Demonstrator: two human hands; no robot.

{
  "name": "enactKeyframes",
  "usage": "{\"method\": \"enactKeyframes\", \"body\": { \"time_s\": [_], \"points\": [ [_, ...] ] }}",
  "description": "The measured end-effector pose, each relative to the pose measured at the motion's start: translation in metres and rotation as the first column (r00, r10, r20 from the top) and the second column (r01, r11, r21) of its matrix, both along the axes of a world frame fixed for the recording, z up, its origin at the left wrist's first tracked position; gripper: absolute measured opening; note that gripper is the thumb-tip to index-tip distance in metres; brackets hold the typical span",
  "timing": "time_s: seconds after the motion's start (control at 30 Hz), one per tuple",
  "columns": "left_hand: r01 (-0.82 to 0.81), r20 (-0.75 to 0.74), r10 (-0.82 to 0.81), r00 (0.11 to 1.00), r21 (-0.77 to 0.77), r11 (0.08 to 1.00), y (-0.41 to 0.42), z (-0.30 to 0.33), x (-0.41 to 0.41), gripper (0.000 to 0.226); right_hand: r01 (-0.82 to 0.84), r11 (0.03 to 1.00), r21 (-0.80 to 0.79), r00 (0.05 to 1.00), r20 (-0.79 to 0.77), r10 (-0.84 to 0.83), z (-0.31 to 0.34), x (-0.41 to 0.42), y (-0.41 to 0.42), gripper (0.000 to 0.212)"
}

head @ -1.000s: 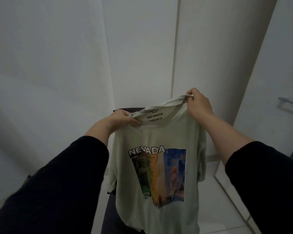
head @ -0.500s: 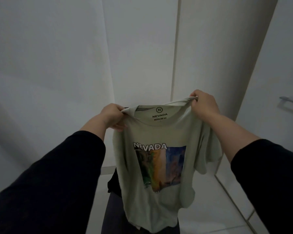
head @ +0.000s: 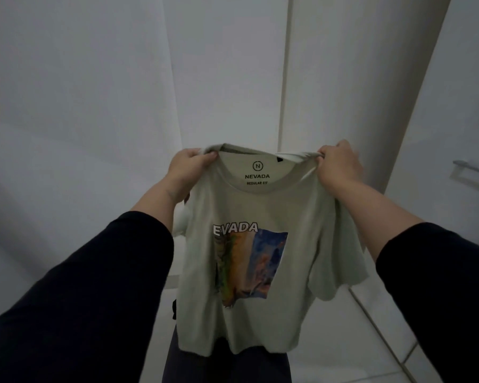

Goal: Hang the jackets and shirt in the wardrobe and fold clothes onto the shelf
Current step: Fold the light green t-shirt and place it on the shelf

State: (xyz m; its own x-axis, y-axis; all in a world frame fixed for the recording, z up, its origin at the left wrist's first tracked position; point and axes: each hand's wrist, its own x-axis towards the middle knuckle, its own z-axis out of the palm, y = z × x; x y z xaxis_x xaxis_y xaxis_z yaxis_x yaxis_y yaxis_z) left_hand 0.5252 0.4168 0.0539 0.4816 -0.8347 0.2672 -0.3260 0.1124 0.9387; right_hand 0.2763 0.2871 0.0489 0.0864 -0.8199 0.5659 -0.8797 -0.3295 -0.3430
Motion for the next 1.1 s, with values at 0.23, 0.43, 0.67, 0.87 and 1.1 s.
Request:
{"method": "enactKeyframes", "body": {
  "time_s": [0.23,0.43,0.67,0.87,1.1],
  "points": [
    [0.08,0.122,-0.085,0.989,0.045,0.996,-0.004,0.0,0.003,0.028,0.093,0.974,0.206,0.993,0.046,-0.104,-0.008,0.002,-0.006,0.029],
    [-0.398,0.754,0.1,0.649,0.225,0.89,-0.006,-0.025,0.024,0.017,-0.096,0.94,0.328,0.975,0.222,0.022,-0.02,0.01,0.0,0.024],
    [-0.375,0.353,0.318,0.88,0.108,0.921,-0.016,-0.028,0.02,0.038,-0.172,0.945,0.277,0.919,0.392,0.053,-0.011,0.023,0.008,0.021],
    [-0.03,-0.116,0.023,0.993,-0.058,0.998,-0.013,-0.015,0.009,0.024,-0.164,0.942,0.294,0.922,0.385,0.041,-0.003,0.007,0.003,0.024],
    [0.13,-0.396,-0.192,0.898,-0.18,0.975,-0.014,0.008,-0.01,0.019,-0.362,0.874,0.325,0.756,0.65,0.072,0.002,0.02,0.008,0.02]
  ]
}}
